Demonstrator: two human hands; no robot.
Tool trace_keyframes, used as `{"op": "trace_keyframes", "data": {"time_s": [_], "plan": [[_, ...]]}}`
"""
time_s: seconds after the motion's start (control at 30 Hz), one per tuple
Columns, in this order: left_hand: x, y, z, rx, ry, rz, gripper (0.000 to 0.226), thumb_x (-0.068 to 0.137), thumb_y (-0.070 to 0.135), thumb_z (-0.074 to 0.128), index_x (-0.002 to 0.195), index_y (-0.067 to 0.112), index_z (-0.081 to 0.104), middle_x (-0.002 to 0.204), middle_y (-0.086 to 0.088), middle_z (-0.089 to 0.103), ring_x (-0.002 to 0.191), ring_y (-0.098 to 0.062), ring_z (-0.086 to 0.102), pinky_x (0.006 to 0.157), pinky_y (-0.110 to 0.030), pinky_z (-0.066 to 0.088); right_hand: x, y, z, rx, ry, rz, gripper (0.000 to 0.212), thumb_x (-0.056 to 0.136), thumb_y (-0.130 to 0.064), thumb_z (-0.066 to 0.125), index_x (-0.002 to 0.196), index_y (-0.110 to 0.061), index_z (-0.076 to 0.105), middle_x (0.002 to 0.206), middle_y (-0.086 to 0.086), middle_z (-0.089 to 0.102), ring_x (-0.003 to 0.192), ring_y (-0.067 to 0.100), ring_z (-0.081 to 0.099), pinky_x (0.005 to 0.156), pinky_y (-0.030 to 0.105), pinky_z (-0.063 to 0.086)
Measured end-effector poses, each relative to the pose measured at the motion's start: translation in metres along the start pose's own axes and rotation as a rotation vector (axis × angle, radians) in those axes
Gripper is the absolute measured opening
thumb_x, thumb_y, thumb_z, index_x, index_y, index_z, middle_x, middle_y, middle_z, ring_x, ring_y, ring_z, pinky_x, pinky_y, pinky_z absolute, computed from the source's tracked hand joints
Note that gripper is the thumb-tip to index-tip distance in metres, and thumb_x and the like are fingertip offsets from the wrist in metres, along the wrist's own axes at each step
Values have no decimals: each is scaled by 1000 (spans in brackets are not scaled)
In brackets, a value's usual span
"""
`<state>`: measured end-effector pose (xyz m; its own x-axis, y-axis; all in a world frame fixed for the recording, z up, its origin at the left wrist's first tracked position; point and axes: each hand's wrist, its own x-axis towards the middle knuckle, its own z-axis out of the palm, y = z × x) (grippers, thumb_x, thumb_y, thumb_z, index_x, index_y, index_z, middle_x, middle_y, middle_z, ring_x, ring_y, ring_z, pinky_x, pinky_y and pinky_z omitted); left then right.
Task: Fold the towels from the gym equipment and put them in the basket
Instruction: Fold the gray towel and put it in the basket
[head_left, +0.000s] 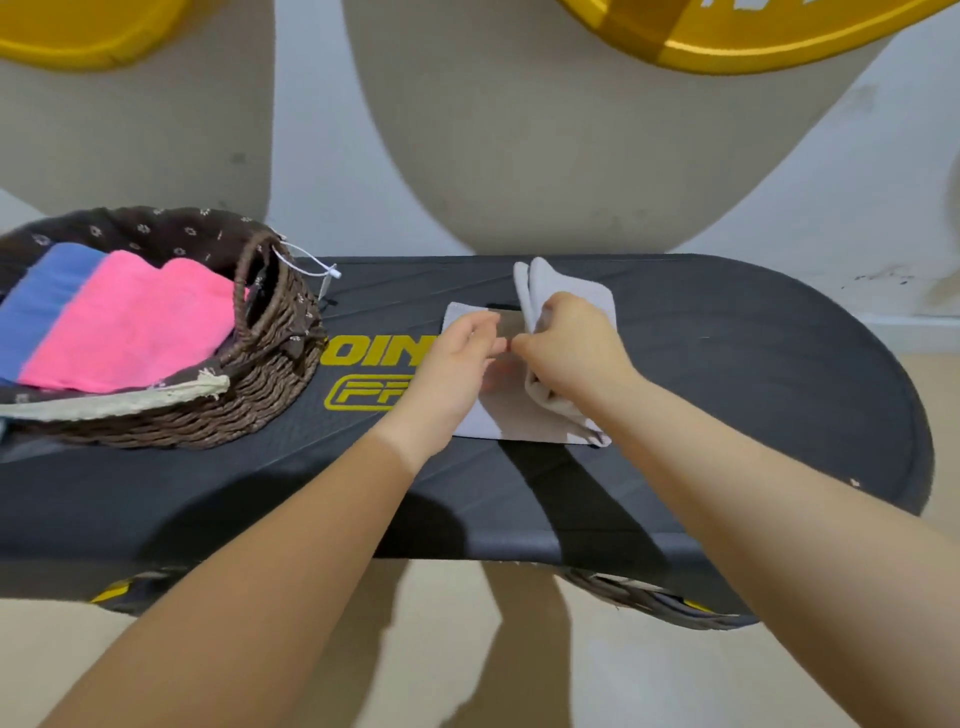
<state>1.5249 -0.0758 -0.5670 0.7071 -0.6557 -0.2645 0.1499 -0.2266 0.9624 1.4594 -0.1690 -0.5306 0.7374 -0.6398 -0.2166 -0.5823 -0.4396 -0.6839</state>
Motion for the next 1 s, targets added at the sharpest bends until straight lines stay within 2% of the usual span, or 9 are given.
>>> {"op": "trace_keyframes", "data": {"time_s": [0.13, 0.27, 0.33, 0.43, 0.63, 0.77, 0.83, 0.9, 1.0], "plan": [[5, 7, -12, -98, 39, -91, 26, 99, 25, 38, 82, 21, 58, 76, -1, 58, 69, -15, 56, 66, -27, 45, 0, -24, 22, -14, -161, -32, 11, 85, -12, 48, 75, -7, 49, 62, 4, 54, 58, 19, 51, 53, 28, 41], [20, -1, -17, 285, 178, -84, 43, 89, 16, 53, 50, 16, 35, 46, 1, 36, 52, -21, 32, 49, -26, 24, -9, -22, 27, -39, -277, -57, 22, 87, -5, 41, 99, -9, 59, 84, 7, 63, 89, 27, 57, 70, 31, 46], [25, -5, -17, 419, 221, -83, 48, 84, 7, 53, 49, 16, 22, 46, -1, 21, 50, -20, 18, 48, -28, 13, -11, -9, 21, -34, -129, -42, 36, 90, -9, 41, 123, -12, 56, 115, 6, 63, 112, 24, 53, 88, 30, 43], [25, -7, -20, 504, 281, -24, 44, 83, 3, 47, 52, 16, 19, 55, -4, 16, 53, -19, 14, 50, -31, 9, -7, 16, 18, -186, 50, -125, 39, 91, -17, 44, 129, -8, 51, 133, 7, 52, 125, 26, 43, 99, 34, 37], [25, -17, -32, 767, 331, 36, 41, 87, 5, 43, 52, 12, 24, 54, -5, 27, 49, -20, 24, 44, -31, 11, -4, 38, 28, -574, -160, -171, 76, 87, -56, 46, 146, -14, 20, 157, 3, 8, 145, 27, 0, 117, 42, 17], [29, -18, -37, 756, 303, 14, 38, 89, 3, 40, 55, 10, 25, 57, -4, 28, 64, -28, 30, 50, -38, 9, -10, 39, 29, -534, -109, -199, 79, 87, -56, 47, 146, -12, 18, 158, 4, 6, 146, 25, 1, 116, 43, 20], [29, -17, -36, 750, 320, 9, 24, 89, 4, 41, 65, 6, 39, 68, -9, 45, 73, -31, 39, 53, -31, 18, -13, 39, 30, -549, -126, -190, 82, 86, -57, 46, 147, -12, 14, 159, 5, 1, 146, 25, -1, 118, 43, 16], [23, -15, -32, 907, 352, 48, 20, 90, 4, 41, 109, 3, 48, 110, -17, 55, 98, -37, 50, 69, -36, 36, -16, 37, 34, -571, -182, -124, 89, 86, -61, 43, 149, -13, 2, 159, 5, -10, 146, 25, -10, 119, 43, 7], [19, -19, -23, 1236, 260, 418, 55, 92, 7, 38, 145, 8, 22, 154, -11, 19, 140, -29, 22, 109, -39, 23, -15, 34, 42, -541, -228, -39, 82, 92, -59, 27, 149, -13, -9, 157, 5, -21, 145, 23, -19, 118, 43, -5]]}}
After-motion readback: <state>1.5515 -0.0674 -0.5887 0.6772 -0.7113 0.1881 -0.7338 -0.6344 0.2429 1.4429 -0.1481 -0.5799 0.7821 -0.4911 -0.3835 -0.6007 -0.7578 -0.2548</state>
